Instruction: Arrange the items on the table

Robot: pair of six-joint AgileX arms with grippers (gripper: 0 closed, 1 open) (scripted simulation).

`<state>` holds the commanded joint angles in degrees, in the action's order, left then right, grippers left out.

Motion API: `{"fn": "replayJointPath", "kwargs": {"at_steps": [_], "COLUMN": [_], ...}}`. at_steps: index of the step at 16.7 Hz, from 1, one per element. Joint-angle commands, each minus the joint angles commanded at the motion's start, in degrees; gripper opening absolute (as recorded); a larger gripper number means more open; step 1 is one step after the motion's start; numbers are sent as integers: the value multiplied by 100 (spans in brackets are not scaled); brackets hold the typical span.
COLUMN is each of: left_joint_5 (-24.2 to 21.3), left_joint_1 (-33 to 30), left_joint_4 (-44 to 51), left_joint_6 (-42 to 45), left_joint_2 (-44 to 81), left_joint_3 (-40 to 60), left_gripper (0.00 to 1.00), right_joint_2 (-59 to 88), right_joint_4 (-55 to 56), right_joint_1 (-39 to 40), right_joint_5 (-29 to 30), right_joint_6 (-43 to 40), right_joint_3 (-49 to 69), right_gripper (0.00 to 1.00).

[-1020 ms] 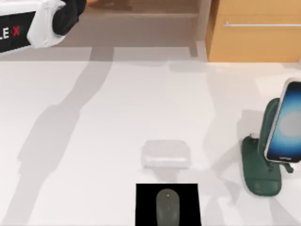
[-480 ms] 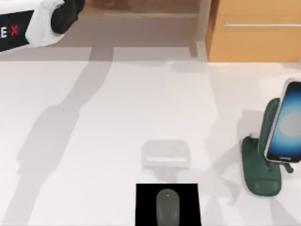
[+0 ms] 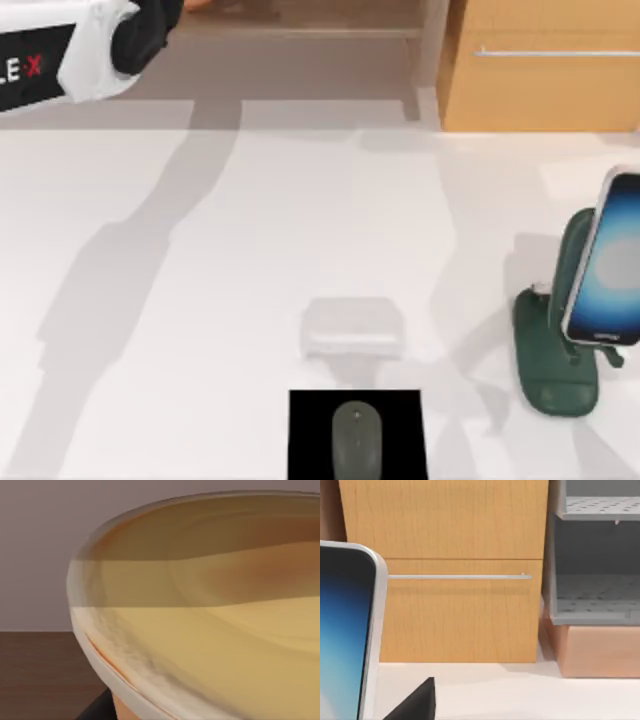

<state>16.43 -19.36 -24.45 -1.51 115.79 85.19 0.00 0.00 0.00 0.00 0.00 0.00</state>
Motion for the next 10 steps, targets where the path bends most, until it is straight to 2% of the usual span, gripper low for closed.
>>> {"fn": "replayJointPath", "kwargs": {"at_steps": [10], "left_joint_5": [0], "left_joint_1": [0], "left_joint_4": [0], "left_joint_6": [0], "left_joint_2": [0], "left_joint_3": [0], "left_gripper": [98], "right_joint_2": [0], "right_joint_4": [0], "right_joint_1": [0], "right_joint_5": [0], "right_joint_6": [0], "right_joint_3": [0], "right_gripper": [100]}}
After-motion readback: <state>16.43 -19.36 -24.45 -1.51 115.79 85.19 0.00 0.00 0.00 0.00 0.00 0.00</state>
